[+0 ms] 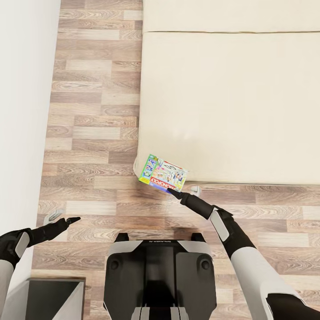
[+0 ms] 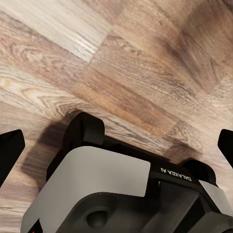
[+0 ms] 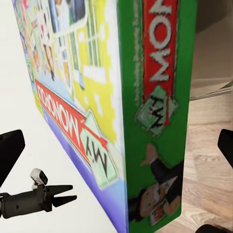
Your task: Put all the toys in the child's room - the three board games (two on the bed and one on the table), the two jigsaw puzzles on the table, and the tennis ball on the table - inside the toy box on the table in the child's room.
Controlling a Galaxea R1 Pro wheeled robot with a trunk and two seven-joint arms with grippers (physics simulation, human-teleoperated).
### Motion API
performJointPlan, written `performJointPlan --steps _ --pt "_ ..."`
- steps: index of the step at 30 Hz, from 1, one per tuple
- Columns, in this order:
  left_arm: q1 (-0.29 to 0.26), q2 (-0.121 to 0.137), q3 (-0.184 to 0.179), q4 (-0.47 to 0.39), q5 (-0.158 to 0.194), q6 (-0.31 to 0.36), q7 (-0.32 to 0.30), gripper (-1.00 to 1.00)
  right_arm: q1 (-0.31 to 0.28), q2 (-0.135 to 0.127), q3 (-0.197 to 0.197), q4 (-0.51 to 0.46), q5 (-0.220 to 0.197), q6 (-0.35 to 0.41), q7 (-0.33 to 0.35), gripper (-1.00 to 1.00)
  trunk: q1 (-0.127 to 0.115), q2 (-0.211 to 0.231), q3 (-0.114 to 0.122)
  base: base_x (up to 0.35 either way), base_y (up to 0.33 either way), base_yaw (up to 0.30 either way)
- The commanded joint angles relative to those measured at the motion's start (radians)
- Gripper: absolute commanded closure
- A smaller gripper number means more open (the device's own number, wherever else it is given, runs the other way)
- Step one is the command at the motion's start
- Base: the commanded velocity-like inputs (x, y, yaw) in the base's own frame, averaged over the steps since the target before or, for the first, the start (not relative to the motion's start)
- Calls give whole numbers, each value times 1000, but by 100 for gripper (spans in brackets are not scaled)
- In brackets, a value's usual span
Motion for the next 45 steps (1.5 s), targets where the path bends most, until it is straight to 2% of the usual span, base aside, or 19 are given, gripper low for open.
performJointPlan --steps 1,25,26,45 --pt "-1 0 5 0 0 8 -3 -100 0 1 -4 0 -5 8 3 -100 0 -1 0 0 0 0" --pt "-1 0 5 0 0 8 -3 -100 1 2 -3 1 -7 0 3 -100 0 -1 0 0 0 0" --pt "-1 0 5 0 0 8 -3 -100 1 3 -3 1 -7 0 3 100 0 -1 0 0 0 0" --pt "-1 0 5 0 0 8 -3 -100 1 4 -3 5 -7 2 2 100 0 -1 0 0 0 0"
